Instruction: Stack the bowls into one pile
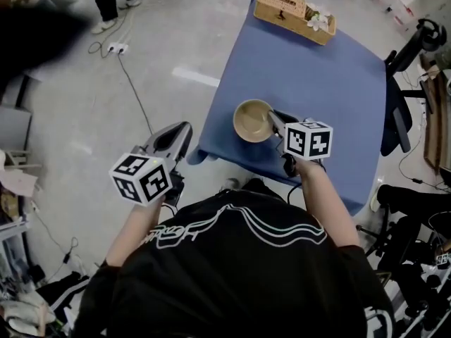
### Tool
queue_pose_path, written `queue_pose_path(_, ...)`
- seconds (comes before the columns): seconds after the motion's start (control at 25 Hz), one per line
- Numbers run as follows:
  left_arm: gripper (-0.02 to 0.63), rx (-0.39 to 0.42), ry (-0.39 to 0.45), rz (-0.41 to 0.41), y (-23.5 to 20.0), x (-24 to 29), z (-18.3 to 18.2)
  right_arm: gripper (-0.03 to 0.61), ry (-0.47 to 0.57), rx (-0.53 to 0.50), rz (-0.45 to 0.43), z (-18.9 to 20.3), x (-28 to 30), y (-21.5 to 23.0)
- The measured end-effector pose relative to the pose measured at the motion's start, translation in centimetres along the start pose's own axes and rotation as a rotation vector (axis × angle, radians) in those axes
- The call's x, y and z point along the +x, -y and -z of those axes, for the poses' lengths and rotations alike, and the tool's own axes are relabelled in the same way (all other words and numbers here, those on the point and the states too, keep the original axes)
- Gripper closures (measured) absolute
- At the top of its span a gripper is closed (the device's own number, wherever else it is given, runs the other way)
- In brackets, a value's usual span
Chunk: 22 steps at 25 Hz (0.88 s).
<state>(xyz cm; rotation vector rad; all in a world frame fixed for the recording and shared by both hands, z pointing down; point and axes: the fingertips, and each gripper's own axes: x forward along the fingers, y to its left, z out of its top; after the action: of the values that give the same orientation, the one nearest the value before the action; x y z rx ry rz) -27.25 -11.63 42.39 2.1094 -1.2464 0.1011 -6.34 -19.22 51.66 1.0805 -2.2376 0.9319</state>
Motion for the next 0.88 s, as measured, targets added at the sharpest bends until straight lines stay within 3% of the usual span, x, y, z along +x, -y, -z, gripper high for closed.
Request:
queue_pose_path(0.28,0.584,0.001,-0.014,0.011,-0.1,0.6,0.4,0.527,0.013,-0.03,0.003,0.4,0.3,0.2)
queue_pose_path(0.4,0.584,-0.006,-0.017,0.012,-0.1,0.9,0.5,0.416,0.026,-0.055,-0.015,0.5,0.2,-0.2)
queue_pose_path(0.52,0.584,-0.01,-0.022,0.014,0.3,1.3,0.6,0.361,0.055,-0.104,-0.034,-0.2,-0.2,-0.9)
queue_pose_path(0.68,0.584,-0.008,-0.032,0.022,1.5,1.7,1.0,0.311,0.088,-0.176,-0.056,-0.6,-1.5,-1.6)
queue_pose_path(0.88,0.584,0.003,-0.039,0.061,5.1,2.3,1.5,0.308,0.147,-0.212,-0.096,-1.3,-5.3,-1.9)
